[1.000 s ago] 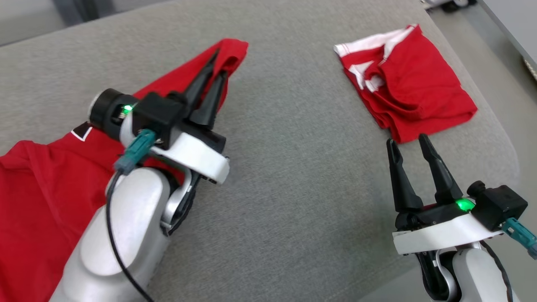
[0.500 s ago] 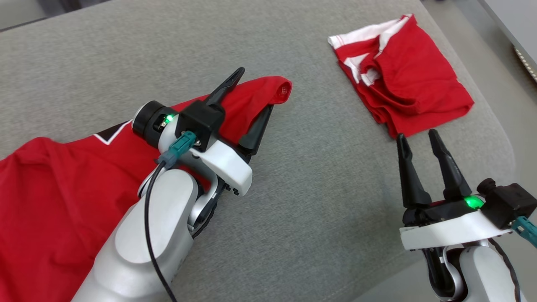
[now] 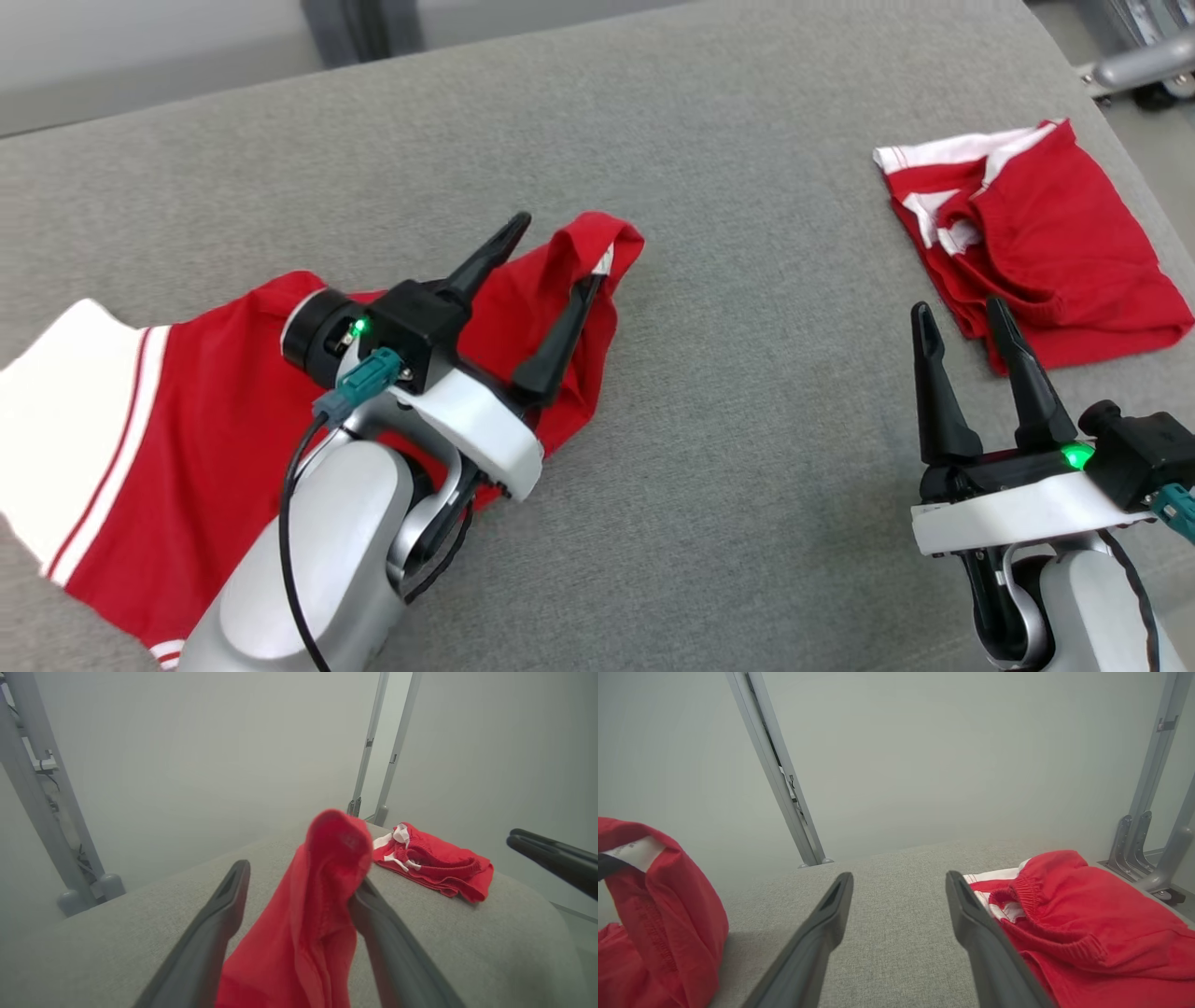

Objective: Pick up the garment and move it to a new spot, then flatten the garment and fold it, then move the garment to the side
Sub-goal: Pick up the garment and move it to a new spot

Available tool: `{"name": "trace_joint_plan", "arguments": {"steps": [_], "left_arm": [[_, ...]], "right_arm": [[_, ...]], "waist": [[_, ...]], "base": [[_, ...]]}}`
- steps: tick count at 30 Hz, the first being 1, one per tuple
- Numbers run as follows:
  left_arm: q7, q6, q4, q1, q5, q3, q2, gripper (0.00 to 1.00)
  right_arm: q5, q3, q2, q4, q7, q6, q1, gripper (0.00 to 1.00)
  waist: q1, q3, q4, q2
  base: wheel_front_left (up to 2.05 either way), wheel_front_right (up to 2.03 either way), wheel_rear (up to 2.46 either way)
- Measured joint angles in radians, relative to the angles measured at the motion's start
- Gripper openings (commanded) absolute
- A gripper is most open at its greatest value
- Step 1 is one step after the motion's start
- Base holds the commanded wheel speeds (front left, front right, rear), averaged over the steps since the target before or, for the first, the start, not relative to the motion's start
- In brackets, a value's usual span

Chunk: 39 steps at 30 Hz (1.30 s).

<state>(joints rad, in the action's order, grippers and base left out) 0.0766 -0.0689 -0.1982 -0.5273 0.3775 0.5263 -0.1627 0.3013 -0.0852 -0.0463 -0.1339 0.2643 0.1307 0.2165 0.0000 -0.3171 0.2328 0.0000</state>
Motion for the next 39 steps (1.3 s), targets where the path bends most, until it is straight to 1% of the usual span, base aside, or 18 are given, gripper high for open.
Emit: {"name": "trace_joint_plan", "arguments": {"steps": [5,7,10,13,17,24,27,29,30,31,32,37,39], "left_arm": [[-0.077,-0.011,0.04,0.056,0.032,0.024,-0.031,1.0],[-0.097,-0.018,0.061,0.077,0.049,0.033,-0.04,1.0],[-0.11,-0.012,0.113,0.116,0.056,0.036,-0.058,1.0],[-0.091,0.015,0.157,0.136,0.053,0.02,-0.074,1.0],[-0.049,0.071,0.212,0.161,0.036,-0.029,-0.097,1.0],[0.036,0.176,0.255,0.221,0.037,-0.17,-0.15,1.0],[0.067,0.209,0.265,0.254,0.044,-0.224,-0.173,1.0],[0.084,0.228,0.271,0.274,0.048,-0.255,-0.182,1.0],[0.084,0.228,0.271,0.274,0.048,-0.255,-0.182,1.0],[0.104,0.248,0.278,0.297,0.054,-0.287,-0.193,1.0],[0.104,0.248,0.278,0.297,0.054,-0.287,-0.193,1.0],[0.136,0.281,0.281,0.363,0.057,-0.336,-0.208,1.0],[0.145,0.282,0.28,0.387,0.055,-0.341,-0.21,1.0]], "right_arm": [[-0.001,-0.004,0.0,-0.013,0.0,0.0,0.001,1.0],[-0.001,-0.009,0.0,-0.02,0.0,0.0,0.0,1.0],[0.0,-0.001,0.0,-0.023,0.0,0.0,-0.006,1.0],[-0.002,0.02,-0.001,-0.018,0.0,0.0,-0.026,1.0],[-0.02,0.047,-0.001,-0.007,0.0,0.0,-0.035,1.0],[-0.061,0.048,-0.001,0.022,-0.012,0.0,-0.038,1.0],[-0.074,0.041,0.0,0.031,-0.026,0.0,-0.037,1.0],[-0.081,0.036,0.0,0.039,-0.034,0.0,-0.038,1.0],[-0.081,0.036,0.0,0.039,-0.034,0.0,-0.038,1.0],[-0.088,0.025,0.0,0.046,-0.043,0.0,-0.038,1.0],[-0.088,0.025,0.0,0.046,-0.043,0.0,-0.038,1.0],[-0.108,0.007,0.0,0.052,-0.063,0.0,-0.047,1.0],[-0.117,0.002,0.0,0.053,-0.071,0.0,-0.058,1.0]], "waist": [[0.0,0.04,-0.033,0.0],[0.0,0.051,-0.036,0.0],[0.0,0.067,-0.031,0.0],[0.0,0.073,-0.037,0.0],[0.0,0.08,-0.062,0.0],[0.0,0.097,-0.126,0.0],[0.0,0.107,-0.152,0.0],[0.0,0.114,-0.166,0.0],[0.0,0.114,-0.166,0.0],[0.0,0.122,-0.177,0.0],[0.0,0.122,-0.177,0.0],[0.0,0.146,-0.191,0.0],[0.0,0.157,-0.194,0.0]], "base": [[0.0,0.0,0.0],[0.0,0.0,0.0],[0.0,0.0,0.0],[0.0,0.0,0.0],[0.0,0.0,0.0],[0.0,0.0,0.0],[0.0,0.0,0.0],[0.0,0.0,0.0],[0.0,0.0,0.0],[0.0,0.0,0.0],[0.0,0.0,0.0],[0.0,0.0,0.0],[0.0,0.0,0.0]]}}
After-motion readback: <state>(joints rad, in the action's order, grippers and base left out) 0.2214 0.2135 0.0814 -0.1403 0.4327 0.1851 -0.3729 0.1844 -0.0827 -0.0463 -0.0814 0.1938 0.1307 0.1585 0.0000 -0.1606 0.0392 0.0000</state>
